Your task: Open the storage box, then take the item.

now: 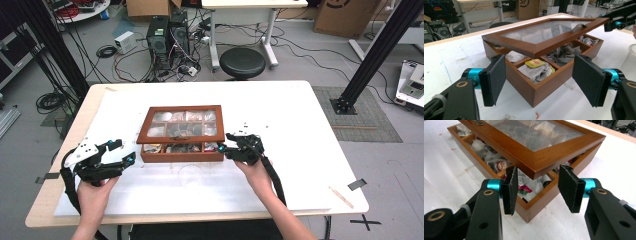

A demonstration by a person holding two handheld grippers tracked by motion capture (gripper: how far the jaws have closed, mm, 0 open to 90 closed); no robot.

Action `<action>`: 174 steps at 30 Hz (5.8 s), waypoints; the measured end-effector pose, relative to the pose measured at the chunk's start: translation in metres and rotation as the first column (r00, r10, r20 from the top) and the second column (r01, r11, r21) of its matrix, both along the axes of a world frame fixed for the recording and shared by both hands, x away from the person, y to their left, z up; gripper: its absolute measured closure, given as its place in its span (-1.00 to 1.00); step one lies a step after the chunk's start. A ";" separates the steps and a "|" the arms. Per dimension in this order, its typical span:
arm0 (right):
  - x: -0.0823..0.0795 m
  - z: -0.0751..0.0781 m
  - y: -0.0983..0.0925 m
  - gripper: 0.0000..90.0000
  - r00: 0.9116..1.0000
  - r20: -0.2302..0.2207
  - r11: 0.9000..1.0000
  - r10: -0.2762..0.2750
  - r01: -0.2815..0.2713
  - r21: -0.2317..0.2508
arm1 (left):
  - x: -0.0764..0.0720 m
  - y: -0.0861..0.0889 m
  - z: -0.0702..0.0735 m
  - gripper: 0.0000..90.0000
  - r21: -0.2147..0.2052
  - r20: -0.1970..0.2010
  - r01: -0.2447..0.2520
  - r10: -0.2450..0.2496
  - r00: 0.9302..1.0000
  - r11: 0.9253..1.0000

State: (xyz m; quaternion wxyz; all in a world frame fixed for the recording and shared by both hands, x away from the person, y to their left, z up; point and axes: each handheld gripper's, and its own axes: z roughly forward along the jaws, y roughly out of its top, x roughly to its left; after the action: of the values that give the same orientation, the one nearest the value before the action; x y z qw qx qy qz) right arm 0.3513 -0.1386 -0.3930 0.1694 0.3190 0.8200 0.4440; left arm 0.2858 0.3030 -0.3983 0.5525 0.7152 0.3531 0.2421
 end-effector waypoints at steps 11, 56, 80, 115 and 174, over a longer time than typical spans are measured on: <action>0.001 0.009 0.000 0.18 1.000 0.018 1.000 -0.002 0.002 0.017 | 0.000 0.000 0.000 -0.39 0.005 -0.002 0.000 0.000 1.000 1.000; 0.022 0.048 0.000 0.23 0.997 0.064 0.995 -0.036 0.030 0.094 | 0.001 -0.002 -0.001 -0.39 0.010 -0.008 0.008 -0.008 1.000 1.000; 0.040 0.069 0.003 0.24 0.995 0.078 0.990 -0.068 0.058 0.126 | 0.001 -0.003 -0.001 -0.39 0.009 -0.012 0.012 -0.011 1.000 1.000; 0.079 0.098 0.009 0.22 0.987 0.078 0.979 -0.142 0.128 0.161 | 0.002 -0.007 0.001 -0.39 0.004 -0.009 0.031 -0.031 0.999 1.000; 0.092 0.100 0.013 0.16 0.984 0.068 0.970 -0.164 0.149 0.191 | 0.074 -0.095 0.017 -0.15 0.068 -0.235 0.229 -0.208 0.949 0.971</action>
State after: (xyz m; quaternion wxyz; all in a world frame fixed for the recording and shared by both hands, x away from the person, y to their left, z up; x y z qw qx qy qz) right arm 0.4437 -0.1257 -0.2925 0.2075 0.3783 0.7396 0.5165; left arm 0.3593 0.2084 -0.3816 0.4978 0.7980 0.3205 0.1127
